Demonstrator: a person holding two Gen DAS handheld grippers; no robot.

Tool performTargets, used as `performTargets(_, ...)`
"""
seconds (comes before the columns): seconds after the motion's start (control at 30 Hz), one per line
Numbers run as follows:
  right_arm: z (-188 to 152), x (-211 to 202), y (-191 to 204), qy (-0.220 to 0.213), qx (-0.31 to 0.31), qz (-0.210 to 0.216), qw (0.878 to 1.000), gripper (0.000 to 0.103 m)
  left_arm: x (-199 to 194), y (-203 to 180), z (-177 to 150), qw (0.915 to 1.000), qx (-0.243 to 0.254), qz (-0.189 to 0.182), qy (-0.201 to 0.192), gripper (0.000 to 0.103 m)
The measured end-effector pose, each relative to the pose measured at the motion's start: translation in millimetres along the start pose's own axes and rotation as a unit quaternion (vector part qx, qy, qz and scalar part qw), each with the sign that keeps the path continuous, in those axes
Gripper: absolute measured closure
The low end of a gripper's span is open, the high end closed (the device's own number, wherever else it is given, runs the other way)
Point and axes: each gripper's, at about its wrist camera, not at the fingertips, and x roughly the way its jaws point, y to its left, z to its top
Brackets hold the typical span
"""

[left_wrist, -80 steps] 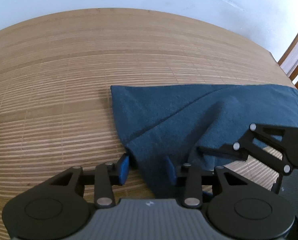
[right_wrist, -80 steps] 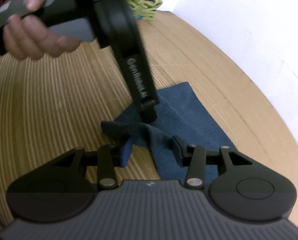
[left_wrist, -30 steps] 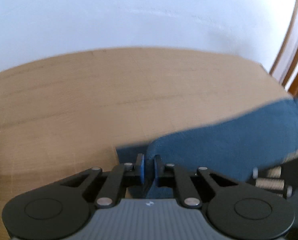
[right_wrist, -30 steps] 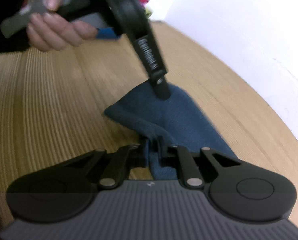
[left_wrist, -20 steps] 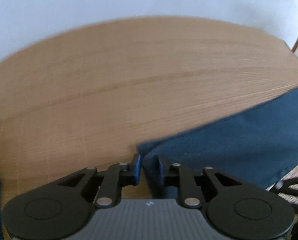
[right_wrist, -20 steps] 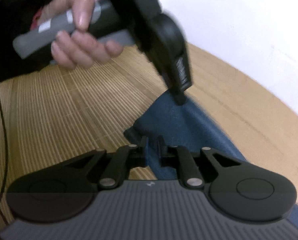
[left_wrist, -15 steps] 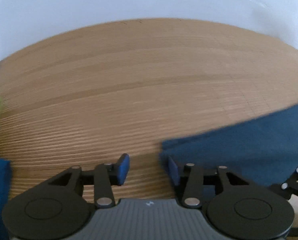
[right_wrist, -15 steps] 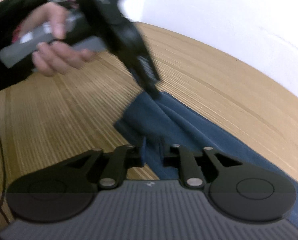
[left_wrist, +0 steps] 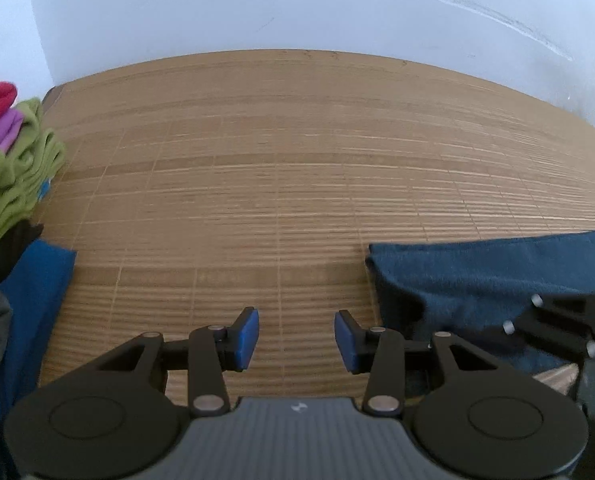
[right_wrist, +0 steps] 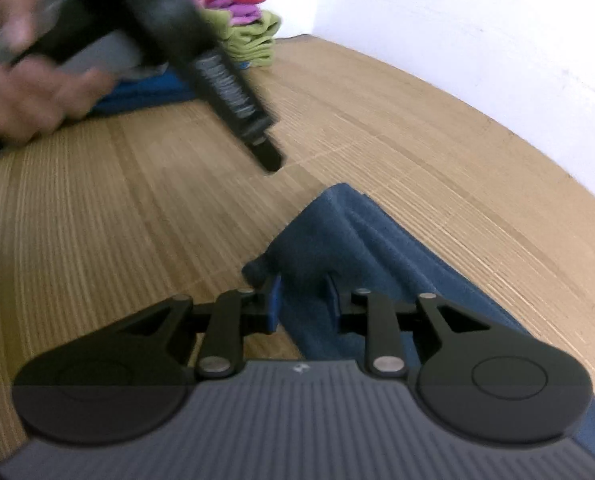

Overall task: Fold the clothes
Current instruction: 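Open both grippers and release the pants leg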

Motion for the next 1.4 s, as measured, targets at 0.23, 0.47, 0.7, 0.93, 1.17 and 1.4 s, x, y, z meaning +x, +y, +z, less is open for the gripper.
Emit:
performTargets(0.23, 7.7, 6.5, -35.1, -0.020, 0.210, 0.120, 0.970, 0.096, -12.7, 14.4, -8.5, 0.9998, -0.016, 0.001, -0.012, 0.058)
performTargets(0.47, 3.3, -6.5, -22.9, -0.030, 0.169, 0.087, 0.981, 0.089, -13.3, 8.8, -12.1, 0.9997, -0.002, -0.023, -0.007, 0.057)
performTargets(0.7, -6.6, -21.0, -12.3, -0.017, 0.052, 0.034, 0.998, 0.057, 1.2, -8.2, -18.9, 0.9991, 0.005, -0.039, 0.014, 0.056)
performTargets(0.93, -1.1, 8.1, -25.4, -0.005, 0.070, 0.038, 0.997, 0.078, 1.7, 0.2, -20.6, 0.9993, -0.009, -0.033, 0.014, 0.056)
performTargets(1.17, -0.1, -31.9, -91.9, -0.092, 0.321, 0.114, 0.936, 0.098, 1.2, 9.1, -27.2, 0.9992, -0.019, -0.031, 0.015, 0.056)
performTargets(1.4, 19.2, -34.4, -68.1, -0.077, 0.263, 0.099, 0.957, 0.095, -2.6, 12.0, -34.1, 0.9991, -0.026, -0.028, 0.018, 0.056)
